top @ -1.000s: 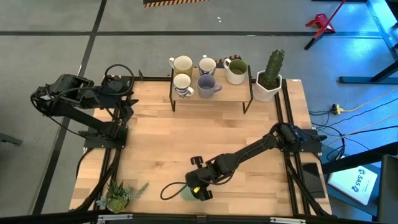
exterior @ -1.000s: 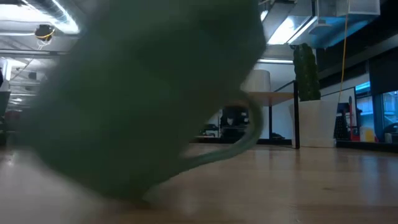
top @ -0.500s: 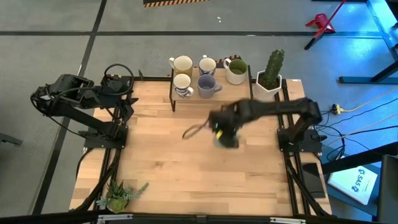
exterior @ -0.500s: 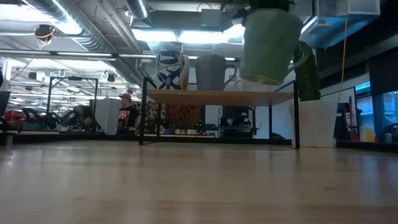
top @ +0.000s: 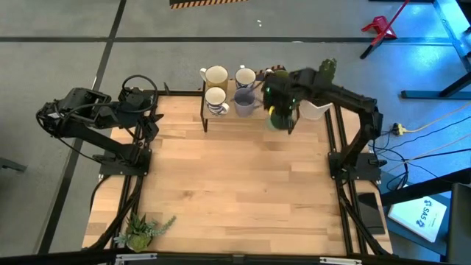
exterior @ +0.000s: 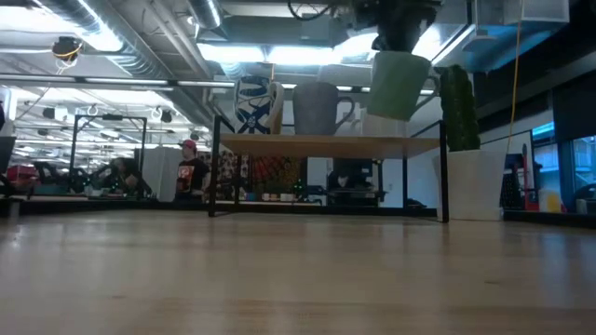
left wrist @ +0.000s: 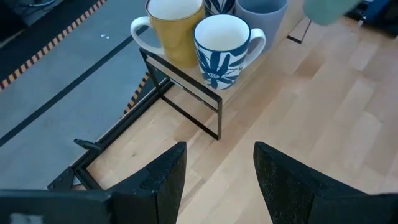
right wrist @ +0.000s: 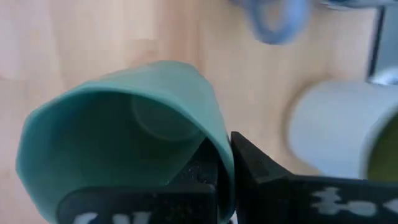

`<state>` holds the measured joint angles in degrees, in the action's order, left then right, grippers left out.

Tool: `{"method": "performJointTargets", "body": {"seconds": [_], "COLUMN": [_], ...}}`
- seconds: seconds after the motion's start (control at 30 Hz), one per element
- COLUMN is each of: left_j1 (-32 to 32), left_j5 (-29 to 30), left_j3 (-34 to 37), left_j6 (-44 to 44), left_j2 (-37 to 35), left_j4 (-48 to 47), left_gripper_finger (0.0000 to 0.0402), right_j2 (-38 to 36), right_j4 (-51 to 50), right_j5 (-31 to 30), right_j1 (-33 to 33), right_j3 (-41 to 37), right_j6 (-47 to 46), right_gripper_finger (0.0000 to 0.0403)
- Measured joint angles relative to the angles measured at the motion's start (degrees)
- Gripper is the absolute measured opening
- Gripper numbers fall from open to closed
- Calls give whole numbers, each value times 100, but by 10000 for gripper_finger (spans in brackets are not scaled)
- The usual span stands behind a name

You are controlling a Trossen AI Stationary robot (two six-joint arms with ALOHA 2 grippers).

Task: Place coffee mugs
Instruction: Put the green mug on the shelf

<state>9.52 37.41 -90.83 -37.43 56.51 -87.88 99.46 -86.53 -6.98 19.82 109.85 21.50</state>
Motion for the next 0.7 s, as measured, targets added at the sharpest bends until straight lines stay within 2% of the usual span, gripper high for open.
{"method": "performJointTargets", "body": {"seconds": [0.37,0.7], "left_j1": [0,-1], "left_j5": [178,283], "left_j3": [0,0], "left_j6": [-266,-299], "left_j2": [0,-2], "left_j4": [-2,-2], "left_gripper_finger": [182,182], "right_j2": [50,376], "right_j4": [114,110], "right_j5": [0,205], "right_j1": [1074,1323], "right_j3": [131,131], "right_j6": [882,1334], "right_gripper_finger": [2,2]}}
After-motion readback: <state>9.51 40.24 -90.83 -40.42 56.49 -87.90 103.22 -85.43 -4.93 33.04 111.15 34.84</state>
